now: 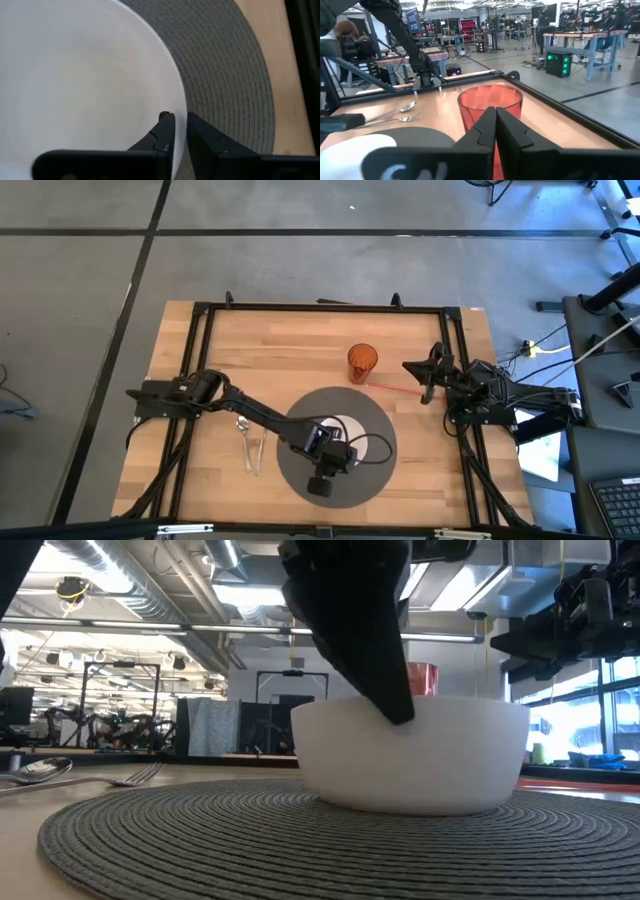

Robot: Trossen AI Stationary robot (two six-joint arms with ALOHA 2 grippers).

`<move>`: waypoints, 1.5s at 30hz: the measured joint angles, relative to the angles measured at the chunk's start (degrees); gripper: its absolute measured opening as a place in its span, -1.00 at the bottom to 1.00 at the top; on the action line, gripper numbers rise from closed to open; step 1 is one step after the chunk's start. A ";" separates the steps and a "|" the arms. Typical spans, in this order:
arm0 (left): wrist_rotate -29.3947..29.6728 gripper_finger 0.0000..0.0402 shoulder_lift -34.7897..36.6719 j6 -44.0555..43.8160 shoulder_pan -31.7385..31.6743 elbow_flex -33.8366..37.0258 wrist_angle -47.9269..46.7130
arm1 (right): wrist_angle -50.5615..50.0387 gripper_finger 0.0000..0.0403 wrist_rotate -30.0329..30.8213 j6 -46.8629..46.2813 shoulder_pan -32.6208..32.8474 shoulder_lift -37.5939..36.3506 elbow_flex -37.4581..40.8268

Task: Pick & Place Utensil
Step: Put the white bowl to the center of the gray mat, then put the silver spoon into the white bowl

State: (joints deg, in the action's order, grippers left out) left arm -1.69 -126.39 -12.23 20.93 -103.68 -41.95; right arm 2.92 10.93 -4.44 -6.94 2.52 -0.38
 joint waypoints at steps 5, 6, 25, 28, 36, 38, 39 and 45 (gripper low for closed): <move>-0.80 -0.53 0.98 -2.05 -0.02 0.00 0.82 | -0.02 -0.94 -0.16 -1.27 0.00 0.00 0.00; -0.93 -0.49 1.26 -2.06 -0.02 -0.02 0.88 | 0.00 -0.94 -0.21 -1.25 0.00 0.00 0.00; 10.86 -0.40 19.32 3.73 3.85 -4.21 -13.55 | -0.25 -0.94 -2.14 -1.40 0.00 0.00 0.00; 18.04 -0.49 26.66 2.11 5.58 1.59 -13.08 | -0.39 -0.94 -2.81 -1.49 0.00 0.00 0.00; 31.41 -0.84 45.99 -24.34 9.22 28.98 -10.38 | -0.65 -0.94 -3.64 -2.63 0.00 0.00 0.00; 31.08 -0.93 49.14 -30.47 9.91 35.85 -7.65 | -0.66 -0.94 -3.66 -2.67 0.00 0.00 0.00; 30.90 -0.96 50.43 -33.44 10.38 39.13 -6.21 | -0.65 -0.94 -3.73 -2.67 0.00 0.00 0.00; 29.54 -0.97 53.31 -53.17 13.57 54.72 3.80 | -0.66 -0.94 -4.14 -2.01 0.00 0.00 0.00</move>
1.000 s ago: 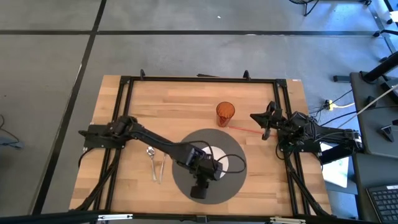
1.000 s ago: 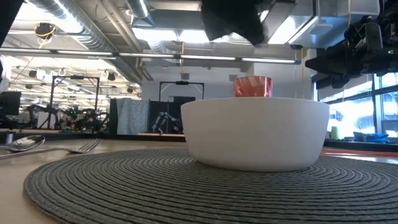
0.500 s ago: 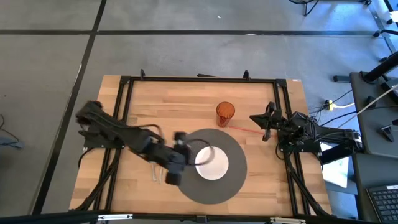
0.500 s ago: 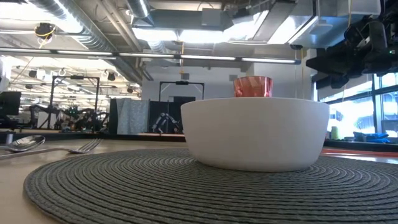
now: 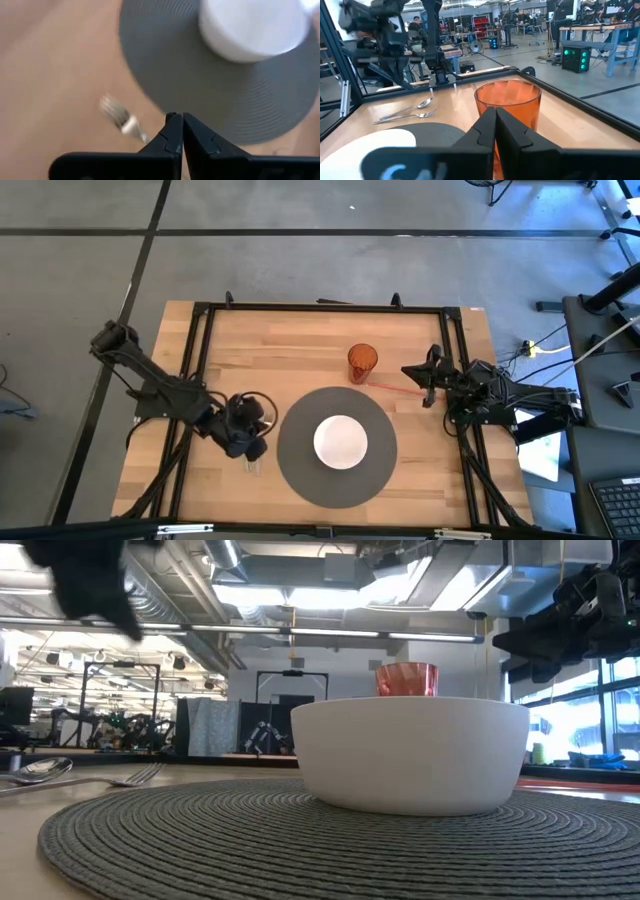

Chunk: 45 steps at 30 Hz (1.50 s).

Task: Pick & Place Utensil
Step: Put the silver spoon into the white bowl

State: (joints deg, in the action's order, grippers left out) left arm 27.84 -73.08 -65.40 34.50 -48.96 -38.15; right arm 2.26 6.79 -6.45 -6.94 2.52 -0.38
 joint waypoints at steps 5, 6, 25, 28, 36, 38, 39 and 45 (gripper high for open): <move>-3.12 -0.97 -2.23 -13.79 1.37 3.94 0.32 | 0.00 -0.94 0.02 0.88 0.00 0.00 0.00; -3.03 -0.97 -3.00 -15.47 1.94 3.99 0.61 | 0.00 -0.94 0.02 0.89 0.00 0.00 0.00; -3.28 -0.92 -5.68 -50.71 10.29 3.97 -6.42 | 0.42 -0.94 1.64 8.21 0.00 -0.02 0.00; -7.45 -0.92 -5.68 -52.49 10.30 3.95 -6.84 | 0.55 -0.94 1.65 8.21 -0.02 0.00 0.00; -11.25 -0.91 -5.68 -55.48 9.15 3.95 -6.86 | 2.47 -0.94 4.13 8.41 0.00 -0.02 0.00; -11.60 -0.91 -5.68 -55.02 8.18 3.95 -6.84 | 2.00 -0.94 4.13 8.43 0.00 -0.02 0.00; -12.17 -0.90 -5.68 -54.28 7.66 3.95 -6.70 | 1.99 -0.94 4.13 8.39 0.00 -0.02 0.00; -12.56 -0.74 -5.68 -51.00 4.13 3.95 -6.60 | 2.17 -0.94 4.13 8.04 0.00 -0.02 0.00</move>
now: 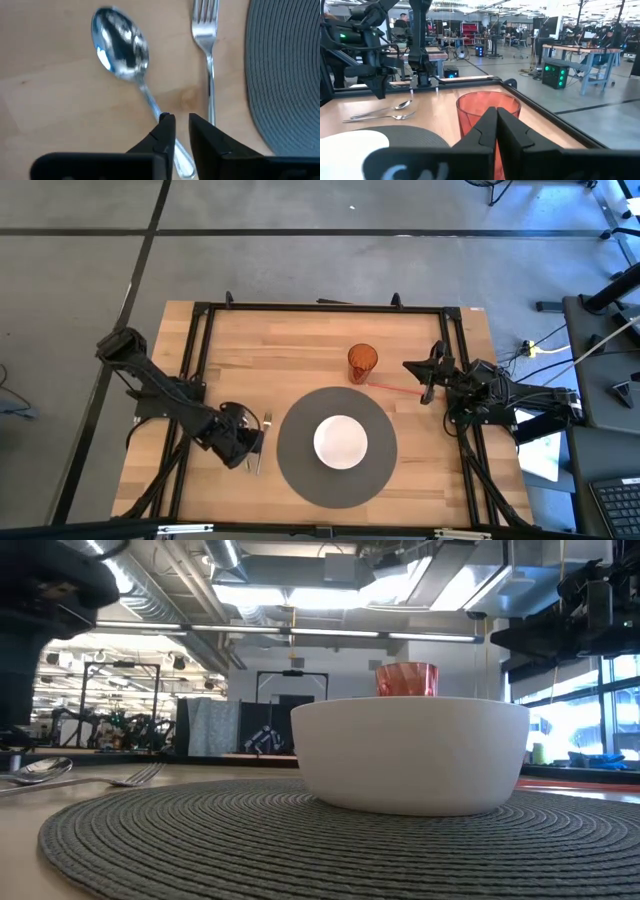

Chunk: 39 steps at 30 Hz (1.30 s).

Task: Pick & Place Utensil
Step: Put the silver spoon into the white bowl

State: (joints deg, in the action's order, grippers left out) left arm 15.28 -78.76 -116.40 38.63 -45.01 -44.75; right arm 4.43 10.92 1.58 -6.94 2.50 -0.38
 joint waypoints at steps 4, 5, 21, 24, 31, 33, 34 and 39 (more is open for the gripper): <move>-3.17 -0.57 -0.83 2.46 -2.73 -0.04 0.02 | 0.00 -0.94 0.00 0.17 0.00 0.00 0.00; -4.81 -0.53 -1.43 2.85 -3.43 0.01 -0.06 | 0.00 -0.94 0.00 0.13 0.00 0.00 0.00; -12.46 -0.19 -9.02 8.64 -8.53 0.57 1.46 | 0.00 -0.94 -0.01 -0.03 0.00 0.00 0.00; -12.47 -0.27 -10.45 10.19 -9.41 0.57 1.31 | -0.02 -0.94 0.00 -0.77 0.00 0.00 0.00; -13.75 -0.55 -12.20 13.60 -11.04 0.35 1.42 | 0.00 -0.94 -0.01 -1.33 0.00 0.00 0.00; -13.71 -0.67 -12.18 13.60 -11.06 0.35 1.56 | 0.00 -0.94 -0.02 -1.34 0.00 0.00 0.00; -13.67 -0.73 -12.02 13.57 -11.04 0.39 1.72 | 0.00 -0.94 -0.02 -1.44 0.00 0.00 0.00; -13.51 -0.95 -11.98 14.07 -11.04 0.42 1.72 | 0.00 -0.94 -0.49 -1.57 0.00 0.00 0.00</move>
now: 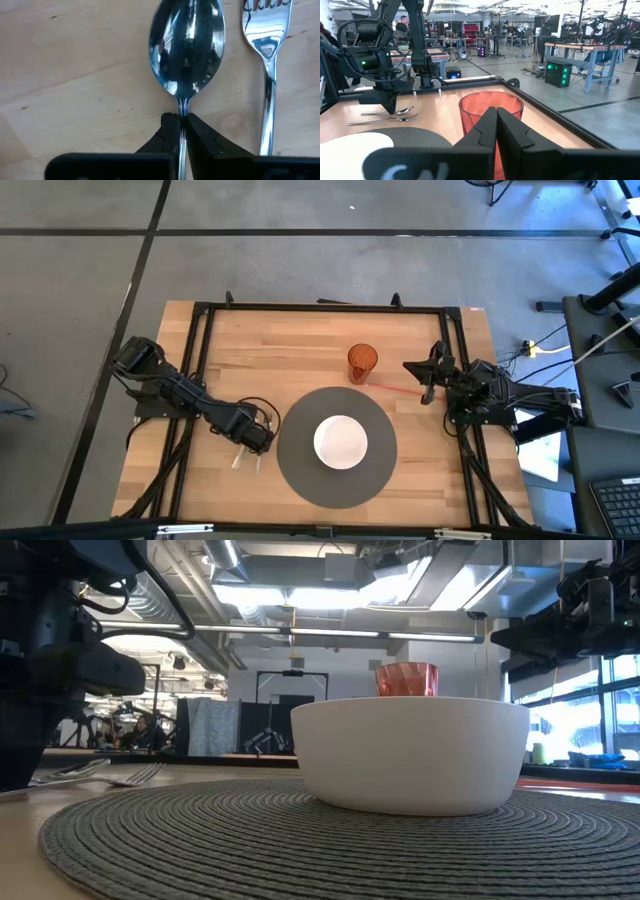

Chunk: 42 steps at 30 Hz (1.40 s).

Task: Pick & Place Utensil
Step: Put the silver spoon into the white bowl

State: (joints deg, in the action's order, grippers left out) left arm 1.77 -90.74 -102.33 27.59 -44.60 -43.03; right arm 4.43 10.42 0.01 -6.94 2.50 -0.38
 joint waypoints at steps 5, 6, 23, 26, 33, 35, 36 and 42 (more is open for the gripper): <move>0.86 -0.94 0.00 1.34 0.02 -0.03 -0.59 | 0.00 -0.94 -0.01 -1.29 0.00 0.00 0.00; 1.05 -0.95 -0.05 1.75 0.01 -0.24 -1.26 | 0.05 -0.94 -0.01 -1.26 0.00 0.00 0.00; 12.01 -0.96 -0.22 24.46 -5.39 -14.10 -15.50 | 0.46 -0.94 -0.07 -1.53 0.00 0.02 0.00; 14.87 -0.96 -0.22 32.86 -8.55 -17.93 -15.51 | 0.59 -0.94 -0.07 -1.53 0.00 0.02 0.00; 20.56 -0.97 -0.74 53.57 -14.44 -31.42 -14.81 | 2.16 -0.94 -0.07 -1.53 0.00 0.02 -0.02; 21.07 -0.97 -2.24 59.01 -15.64 -35.65 -14.59 | 2.14 -0.94 -0.07 -1.52 0.00 0.02 -0.01; 21.10 -0.97 -3.41 61.54 -16.20 -38.00 -14.79 | 2.14 -0.94 -0.07 -1.52 0.00 0.02 -0.02; 19.92 -0.97 -15.00 80.77 -16.98 -53.65 -15.43 | 2.12 -0.94 -0.12 -2.58 0.00 0.02 -0.02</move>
State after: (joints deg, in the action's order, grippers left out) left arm 21.69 -105.74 -21.56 10.61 -98.25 -58.46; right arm 6.55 10.31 -2.57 -6.94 2.52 -0.40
